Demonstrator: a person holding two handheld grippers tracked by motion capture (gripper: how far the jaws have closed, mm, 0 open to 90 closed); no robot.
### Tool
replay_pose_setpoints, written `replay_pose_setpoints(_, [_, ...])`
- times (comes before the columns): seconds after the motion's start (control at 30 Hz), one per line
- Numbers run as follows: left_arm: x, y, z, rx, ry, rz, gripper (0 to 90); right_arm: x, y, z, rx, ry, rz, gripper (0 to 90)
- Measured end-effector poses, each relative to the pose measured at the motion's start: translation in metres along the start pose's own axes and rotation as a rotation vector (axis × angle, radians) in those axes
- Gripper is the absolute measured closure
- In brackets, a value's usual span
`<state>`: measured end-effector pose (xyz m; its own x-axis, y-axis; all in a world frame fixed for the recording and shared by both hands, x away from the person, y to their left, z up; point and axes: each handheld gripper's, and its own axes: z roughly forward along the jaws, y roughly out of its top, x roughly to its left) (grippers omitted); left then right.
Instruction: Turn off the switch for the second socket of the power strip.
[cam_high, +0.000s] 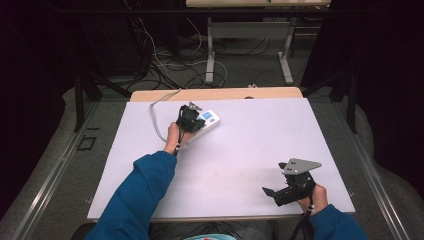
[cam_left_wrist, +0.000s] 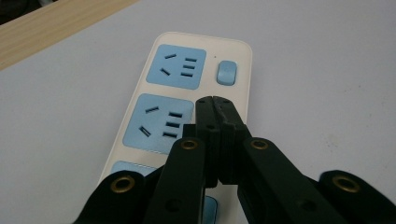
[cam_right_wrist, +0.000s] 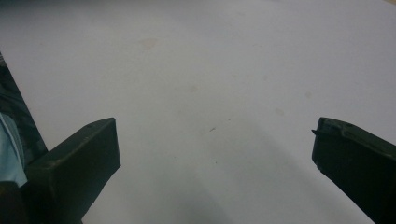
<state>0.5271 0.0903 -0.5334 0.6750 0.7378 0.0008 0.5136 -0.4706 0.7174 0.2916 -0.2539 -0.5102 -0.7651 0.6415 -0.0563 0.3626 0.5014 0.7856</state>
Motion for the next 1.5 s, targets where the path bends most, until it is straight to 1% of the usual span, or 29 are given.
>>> replay_pose_setpoints(0.03, [-0.0001,-0.0001,0.0002,-0.002,-0.001,0.0,90.0,0.0008,-0.0001,-0.0003,0.005,0.001,0.011,0.4])
replay_pose_setpoints(0.07, [-0.0003,-0.0001,0.0,0.001,-0.002,-0.001,90.0,0.0009,-0.0003,0.0004,-0.004,-0.003,0.009,0.4])
replay_pose_setpoints(0.17, [-0.0005,-0.0007,0.0002,-0.003,-0.003,-0.01,90.0,0.0011,-0.0003,0.0002,-0.001,-0.003,0.011,0.4])
replay_pose_setpoints(0.2, [-0.0003,-0.0011,0.0004,-0.008,-0.005,-0.015,90.0,0.0013,-0.0005,0.0009,-0.01,-0.006,0.013,0.4])
replay_pose_setpoints(0.27, [0.0,-0.0013,0.0004,-0.008,-0.008,-0.013,90.0,0.0008,-0.0004,0.0012,-0.01,-0.006,0.0,0.4])
replay_pose_setpoints(0.43, [-0.0006,-0.0015,0.0003,-0.006,-0.006,-0.014,90.0,0.0009,-0.0005,0.001,-0.009,-0.007,0.001,0.4])
replay_pose_setpoints(0.47, [-0.0009,-0.0015,0.0001,-0.004,-0.003,-0.013,90.0,0.0017,-0.0006,0.0008,-0.005,-0.009,0.01,0.4])
replay_pose_setpoints(0.83, [-0.0018,-0.0027,0.0004,-0.01,0.006,0.004,90.0,0.0018,-0.0006,0.0008,-0.004,-0.011,0.009,0.4])
replay_pose_setpoints(0.97, [-0.0027,-0.0027,0.0006,-0.007,0.017,0.014,90.0,0.0021,-0.0005,0.0008,-0.003,-0.011,0.01,0.5])
replay_pose_setpoints(1.23, [-0.0036,-0.0034,0.0013,-0.005,0.022,0.028,90.0,0.0018,-0.0007,0.0008,-0.005,-0.009,0.011,0.4])
replay_pose_setpoints(1.5, [-0.0032,-0.0037,0.0012,-0.007,0.019,0.026,90.0,0.0018,-0.0007,0.0008,-0.003,-0.013,0.01,0.4])
